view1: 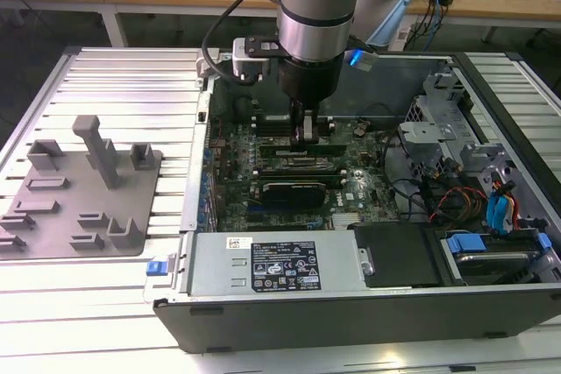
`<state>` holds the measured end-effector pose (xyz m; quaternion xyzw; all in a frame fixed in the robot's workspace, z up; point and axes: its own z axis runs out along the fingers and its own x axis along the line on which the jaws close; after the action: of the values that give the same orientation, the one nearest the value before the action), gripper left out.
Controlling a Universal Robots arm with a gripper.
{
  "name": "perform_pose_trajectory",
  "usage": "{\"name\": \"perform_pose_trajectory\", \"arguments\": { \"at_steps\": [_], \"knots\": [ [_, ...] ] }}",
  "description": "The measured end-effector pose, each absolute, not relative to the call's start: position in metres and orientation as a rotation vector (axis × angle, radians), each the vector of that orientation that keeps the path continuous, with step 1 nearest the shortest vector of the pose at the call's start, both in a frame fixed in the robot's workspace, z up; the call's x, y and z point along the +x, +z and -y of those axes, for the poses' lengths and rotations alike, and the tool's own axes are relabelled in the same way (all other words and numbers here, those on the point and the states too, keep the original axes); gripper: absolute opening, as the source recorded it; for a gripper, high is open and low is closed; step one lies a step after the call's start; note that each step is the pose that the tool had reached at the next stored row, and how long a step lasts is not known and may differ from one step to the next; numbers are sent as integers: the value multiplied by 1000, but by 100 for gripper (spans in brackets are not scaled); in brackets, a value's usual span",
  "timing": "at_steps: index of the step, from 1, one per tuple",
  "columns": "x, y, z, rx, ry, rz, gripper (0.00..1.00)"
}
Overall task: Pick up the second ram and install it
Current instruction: 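Insert the second ram into the second slot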
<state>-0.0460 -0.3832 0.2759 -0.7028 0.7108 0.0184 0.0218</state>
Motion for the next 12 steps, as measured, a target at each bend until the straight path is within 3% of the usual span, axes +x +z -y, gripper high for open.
{"name": "perform_pose_trajectory", "arguments": {
  "at_steps": [12],
  "knots": [
    [-46,253,383,-2179,54,-2204,10]
  ]
}}
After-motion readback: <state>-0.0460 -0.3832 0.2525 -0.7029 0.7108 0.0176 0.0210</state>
